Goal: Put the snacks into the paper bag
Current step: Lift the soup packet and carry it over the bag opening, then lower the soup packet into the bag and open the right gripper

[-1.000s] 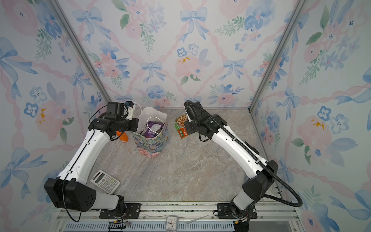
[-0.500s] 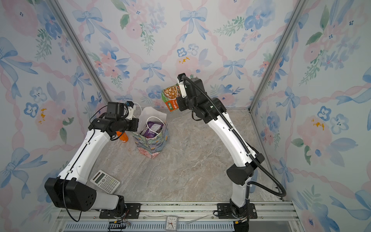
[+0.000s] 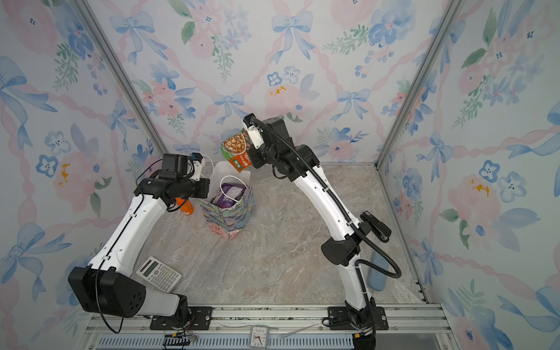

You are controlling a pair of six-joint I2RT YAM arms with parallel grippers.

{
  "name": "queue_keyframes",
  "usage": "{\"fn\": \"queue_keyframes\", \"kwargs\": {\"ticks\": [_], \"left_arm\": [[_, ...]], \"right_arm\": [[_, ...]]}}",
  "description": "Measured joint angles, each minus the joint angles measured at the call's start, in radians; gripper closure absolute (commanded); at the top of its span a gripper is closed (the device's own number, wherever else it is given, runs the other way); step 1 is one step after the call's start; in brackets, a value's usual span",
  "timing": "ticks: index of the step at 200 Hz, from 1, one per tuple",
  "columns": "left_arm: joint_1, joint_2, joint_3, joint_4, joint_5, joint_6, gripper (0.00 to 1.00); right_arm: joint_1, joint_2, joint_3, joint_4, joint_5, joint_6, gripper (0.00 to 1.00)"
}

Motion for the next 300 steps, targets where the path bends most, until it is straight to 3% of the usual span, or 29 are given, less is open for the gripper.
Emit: {"fn": "queue_keyframes", "kwargs": {"ticks": [185, 257, 283, 300], "left_arm": [[0.000, 0.000, 0.000, 0.000, 0.000, 0.000, 1.00], [0.006, 0.000, 0.000, 0.000, -0.001, 0.000, 1.00], [0.006, 0.000, 0.000, 0.000, -0.001, 0.000, 1.00], [0.006, 0.000, 0.000, 0.000, -0.001, 0.000, 1.00]], "right_arm": [[0.051, 0.053, -0.050, -0.071, -0.166, -0.108, 1.00], [0.051, 0.125, -0.049, -0.082, -0.182, -0.108, 1.00], [0.051, 0.150, -0.023, -0.086, -0.178, -0.104, 0.92], [0.051, 0.152, -0.016, -0.086, -0.175, -0.100, 0.94]]}}
